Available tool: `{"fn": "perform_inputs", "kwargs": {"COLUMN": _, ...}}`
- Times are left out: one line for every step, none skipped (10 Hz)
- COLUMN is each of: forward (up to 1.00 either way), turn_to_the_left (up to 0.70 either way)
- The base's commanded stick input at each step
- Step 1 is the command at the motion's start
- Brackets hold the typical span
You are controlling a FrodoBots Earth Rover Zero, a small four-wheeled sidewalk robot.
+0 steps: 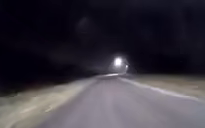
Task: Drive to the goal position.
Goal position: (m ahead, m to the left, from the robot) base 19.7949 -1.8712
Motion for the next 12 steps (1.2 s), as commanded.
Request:
{"fn": "perform_inputs", "kwargs": {"forward": 1.0, "turn_to_the_left": 0.03}}
{"fn": "perform_inputs", "kwargs": {"forward": 1.0, "turn_to_the_left": 0.03}}
{"fn": "perform_inputs", "kwargs": {"forward": 1.0, "turn_to_the_left": 0.03}}
{"fn": "perform_inputs", "kwargs": {"forward": 1.0, "turn_to_the_left": 0.03}}
{"fn": "perform_inputs", "kwargs": {"forward": 1.0, "turn_to_the_left": 0.03}}
{"fn": "perform_inputs", "kwargs": {"forward": 1.0, "turn_to_the_left": 0.02}}
{"fn": "perform_inputs", "kwargs": {"forward": 1.0, "turn_to_the_left": 0.02}}
{"fn": "perform_inputs", "kwargs": {"forward": 1.0, "turn_to_the_left": 0.01}}
{"fn": "perform_inputs", "kwargs": {"forward": 1.0, "turn_to_the_left": 0.0}}
{"fn": "perform_inputs", "kwargs": {"forward": 1.0, "turn_to_the_left": 0.0}}
{"fn": "perform_inputs", "kwargs": {"forward": 1.0, "turn_to_the_left": 0.01}}
{"fn": "perform_inputs", "kwargs": {"forward": 1.0, "turn_to_the_left": 0.02}}
